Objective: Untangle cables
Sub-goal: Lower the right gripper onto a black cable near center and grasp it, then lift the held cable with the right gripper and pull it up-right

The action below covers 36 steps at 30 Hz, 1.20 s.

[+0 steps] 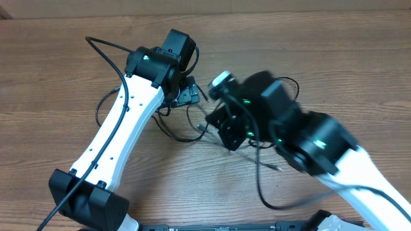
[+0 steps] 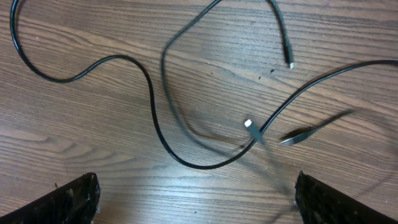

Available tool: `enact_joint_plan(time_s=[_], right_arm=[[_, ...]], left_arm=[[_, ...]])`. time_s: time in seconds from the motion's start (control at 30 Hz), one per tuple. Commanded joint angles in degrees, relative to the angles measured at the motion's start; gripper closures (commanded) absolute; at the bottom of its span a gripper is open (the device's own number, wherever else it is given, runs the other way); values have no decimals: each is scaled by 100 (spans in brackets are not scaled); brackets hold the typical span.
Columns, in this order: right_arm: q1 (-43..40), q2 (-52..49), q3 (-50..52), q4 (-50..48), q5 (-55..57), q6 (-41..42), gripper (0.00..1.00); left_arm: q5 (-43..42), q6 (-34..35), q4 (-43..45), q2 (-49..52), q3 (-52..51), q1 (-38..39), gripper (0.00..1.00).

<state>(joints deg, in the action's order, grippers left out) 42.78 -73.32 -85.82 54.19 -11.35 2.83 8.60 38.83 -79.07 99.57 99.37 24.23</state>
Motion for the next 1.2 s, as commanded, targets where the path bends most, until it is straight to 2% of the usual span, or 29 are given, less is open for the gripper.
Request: enact_joint_plan(time_s=[0.0, 0.27, 0.53, 0.63, 0.8, 1.07, 1.17], right_arm=[[22, 483, -284, -352, 750, 13, 96], [22, 977, -339, -1025, 2208, 15, 96], [22, 977, -380, -2068, 2686, 15, 96], [22, 977, -459, -2052, 3091, 13, 96], [22, 977, -470, -1147, 3491, 28, 96], [22, 979, -470, 1128, 3668, 1303, 96], [22, 977, -470, 1504, 3993, 1534, 96]], left_arm=[[-31, -72, 7, 42, 9, -22, 0], [-31, -72, 7, 42, 9, -22, 0], [-31, -72, 7, 42, 9, -22, 0], [-28, -72, 7, 42, 9, -22, 0], [-31, -72, 7, 42, 9, -22, 0], [-31, -70, 7, 42, 9, -22, 0], [-31, -70, 7, 42, 9, -22, 0]])
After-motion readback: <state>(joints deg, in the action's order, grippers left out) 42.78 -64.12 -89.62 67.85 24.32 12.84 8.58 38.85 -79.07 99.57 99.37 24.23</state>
